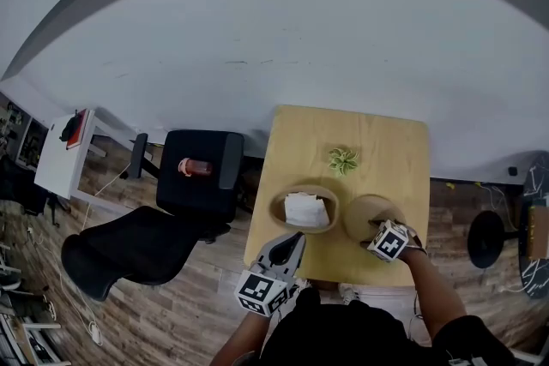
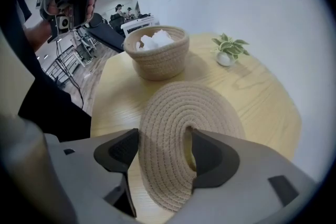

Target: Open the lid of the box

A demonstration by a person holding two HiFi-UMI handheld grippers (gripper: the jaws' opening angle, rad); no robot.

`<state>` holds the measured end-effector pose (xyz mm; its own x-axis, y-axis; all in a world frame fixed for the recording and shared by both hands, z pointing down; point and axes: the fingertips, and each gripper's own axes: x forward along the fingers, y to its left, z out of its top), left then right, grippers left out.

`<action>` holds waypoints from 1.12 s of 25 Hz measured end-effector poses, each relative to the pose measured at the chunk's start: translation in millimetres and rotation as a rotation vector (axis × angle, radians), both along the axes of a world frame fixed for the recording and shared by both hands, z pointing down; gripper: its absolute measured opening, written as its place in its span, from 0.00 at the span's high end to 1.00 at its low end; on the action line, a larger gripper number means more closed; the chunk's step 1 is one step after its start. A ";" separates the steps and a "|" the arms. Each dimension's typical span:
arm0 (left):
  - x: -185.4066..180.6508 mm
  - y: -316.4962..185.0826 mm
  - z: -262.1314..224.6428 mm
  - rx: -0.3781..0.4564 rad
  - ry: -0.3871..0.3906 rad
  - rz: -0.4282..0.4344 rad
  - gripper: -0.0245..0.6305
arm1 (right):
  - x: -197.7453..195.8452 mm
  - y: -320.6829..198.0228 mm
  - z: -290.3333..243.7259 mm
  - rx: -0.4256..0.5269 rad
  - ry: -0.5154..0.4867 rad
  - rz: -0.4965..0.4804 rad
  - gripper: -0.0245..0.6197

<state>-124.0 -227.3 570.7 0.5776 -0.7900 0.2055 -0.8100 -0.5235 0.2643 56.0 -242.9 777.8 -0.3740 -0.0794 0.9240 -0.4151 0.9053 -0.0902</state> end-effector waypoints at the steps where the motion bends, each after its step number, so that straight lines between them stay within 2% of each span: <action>1: -0.2 0.9 -1.3 0.002 -0.001 -0.003 0.93 | -0.2 -2.5 -5.4 0.018 -0.011 0.015 0.43; 5: 0.4 3.9 -7.0 0.008 0.006 -0.015 0.93 | -9.2 -21.3 -51.5 0.151 -0.102 0.077 0.45; 11: 3.6 7.8 -21.3 0.038 -0.003 -0.018 0.93 | -26.7 -43.4 -146.7 0.370 -0.326 0.203 0.58; 15: -5.4 5.2 -32.7 0.058 0.012 -0.064 0.93 | -35.2 -49.1 -211.9 0.597 -0.408 0.196 0.66; 18: -13.6 2.8 -42.6 0.082 0.012 -0.090 0.93 | -41.8 -45.1 -255.8 0.748 -0.468 0.184 0.77; 23: -26.4 0.2 -60.2 0.115 0.013 -0.135 0.93 | -41.8 -35.0 -312.7 0.872 -0.617 0.230 0.92; 28: -32.2 0.5 -73.6 0.152 -0.005 -0.158 0.93 | -40.6 -22.3 -344.7 0.947 -0.677 0.198 0.93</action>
